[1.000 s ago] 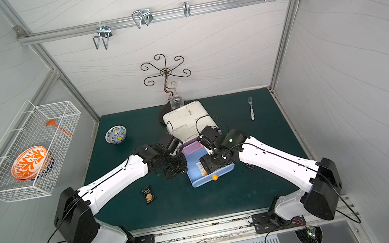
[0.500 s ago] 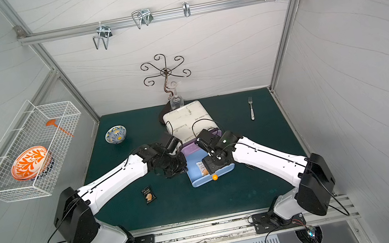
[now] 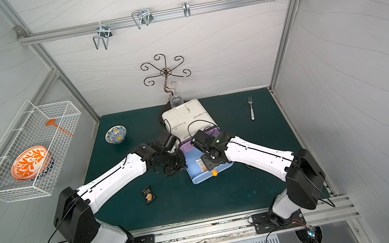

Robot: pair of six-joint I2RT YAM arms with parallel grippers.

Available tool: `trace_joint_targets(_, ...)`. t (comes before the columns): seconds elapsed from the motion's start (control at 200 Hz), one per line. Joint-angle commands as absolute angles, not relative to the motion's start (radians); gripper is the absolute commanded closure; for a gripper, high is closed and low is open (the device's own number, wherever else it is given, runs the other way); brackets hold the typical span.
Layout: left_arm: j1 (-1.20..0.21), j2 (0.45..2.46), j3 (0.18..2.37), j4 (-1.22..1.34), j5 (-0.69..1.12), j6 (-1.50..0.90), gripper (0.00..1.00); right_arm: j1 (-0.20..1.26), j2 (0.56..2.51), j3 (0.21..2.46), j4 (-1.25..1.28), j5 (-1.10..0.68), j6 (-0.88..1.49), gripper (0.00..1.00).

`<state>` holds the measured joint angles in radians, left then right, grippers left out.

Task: Take the cookies out of the drawer
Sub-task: Pick up the cookie from the drawer.

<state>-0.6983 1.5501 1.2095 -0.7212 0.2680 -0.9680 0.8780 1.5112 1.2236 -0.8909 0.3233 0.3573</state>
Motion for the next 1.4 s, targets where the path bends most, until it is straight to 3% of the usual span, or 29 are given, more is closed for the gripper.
trace_joint_targets(0.0, -0.689, 1.552, 1.269, -0.620, 0.308, -0.943, 1.00, 0.870, 1.551, 1.198, -0.894, 0.348, 0.341, 0.37)
trace_joint_targets(0.255, -0.680, 1.552, 1.259, -0.613, 0.314, -0.939, 1.00, 0.871, 1.544, 1.143, -0.841, 0.405, 0.375, 0.47)
trace_joint_targets(0.385, -0.680, 1.554, 1.251, -0.608, 0.318, -0.940, 1.00, 0.871, 1.513, 1.104, -0.805, 0.429, 0.396, 0.59)
trace_joint_targets(0.605, -0.673, 1.554, 1.249, -0.611, 0.318, -0.935, 1.00, 0.872, 1.424, 1.072, -0.752, 0.432, 0.408, 0.70)
trace_joint_targets(0.655, -0.672, 1.552, 1.245, -0.610, 0.318, -0.937, 1.00, 0.871, 1.407, 1.073, -0.747, 0.425, 0.398, 0.65)
trace_joint_targets(0.725, -0.671, 1.552, 1.243, -0.610, 0.318, -0.936, 1.00, 0.870, 1.399, 1.094, -0.769, 0.420, 0.390, 0.48)
trace_joint_targets(0.8, -0.669, 1.552, 1.244, -0.609, 0.318, -0.934, 1.00, 0.867, 1.392, 1.107, -0.779, 0.396, 0.373, 0.41)
trace_joint_targets(0.995, -0.669, 1.553, 1.238, -0.603, 0.318, -0.934, 1.00, 0.843, 1.421, 1.119, -0.791, 0.313, 0.348, 0.36)
trace_joint_targets(1.395, -0.666, 1.564, 1.249, -0.593, 0.318, -0.943, 1.00, 0.802, 1.536, 1.145, -0.798, 0.228, 0.327, 0.36)
